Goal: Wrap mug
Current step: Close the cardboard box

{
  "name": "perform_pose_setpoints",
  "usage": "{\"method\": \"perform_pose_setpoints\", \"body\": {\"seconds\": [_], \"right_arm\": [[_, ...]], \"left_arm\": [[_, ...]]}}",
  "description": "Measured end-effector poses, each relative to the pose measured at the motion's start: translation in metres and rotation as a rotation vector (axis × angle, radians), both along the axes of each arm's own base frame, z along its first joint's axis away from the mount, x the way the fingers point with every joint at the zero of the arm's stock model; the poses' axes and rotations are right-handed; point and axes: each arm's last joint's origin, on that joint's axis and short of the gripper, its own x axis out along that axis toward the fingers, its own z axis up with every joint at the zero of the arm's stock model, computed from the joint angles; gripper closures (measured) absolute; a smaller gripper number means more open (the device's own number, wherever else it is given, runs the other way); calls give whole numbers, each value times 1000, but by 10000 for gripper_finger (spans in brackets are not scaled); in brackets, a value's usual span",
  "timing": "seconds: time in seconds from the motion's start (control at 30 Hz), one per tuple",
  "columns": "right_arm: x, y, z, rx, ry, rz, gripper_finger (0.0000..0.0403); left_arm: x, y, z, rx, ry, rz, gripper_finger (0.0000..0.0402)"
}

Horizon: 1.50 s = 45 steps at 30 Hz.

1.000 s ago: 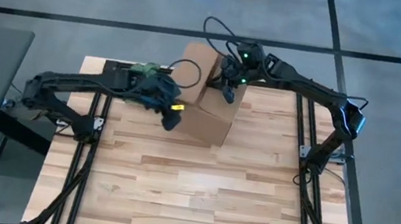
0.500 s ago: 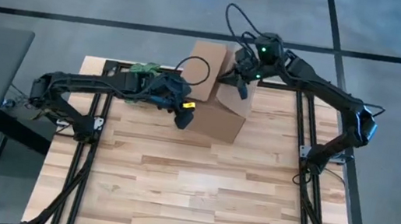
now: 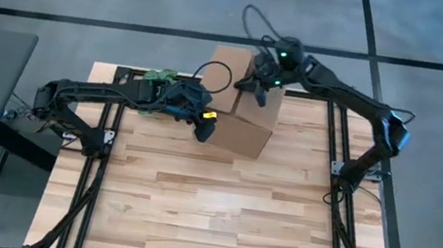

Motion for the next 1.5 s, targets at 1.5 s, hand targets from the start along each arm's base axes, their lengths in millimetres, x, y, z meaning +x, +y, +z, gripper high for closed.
{"method": "perform_pose_setpoints", "body": {"seconds": [1.5], "right_arm": [[-3, -33, -17, -105, 25, 58, 403]], "left_arm": [[17, 10, 19, 98, -125, 49, 402]]}}
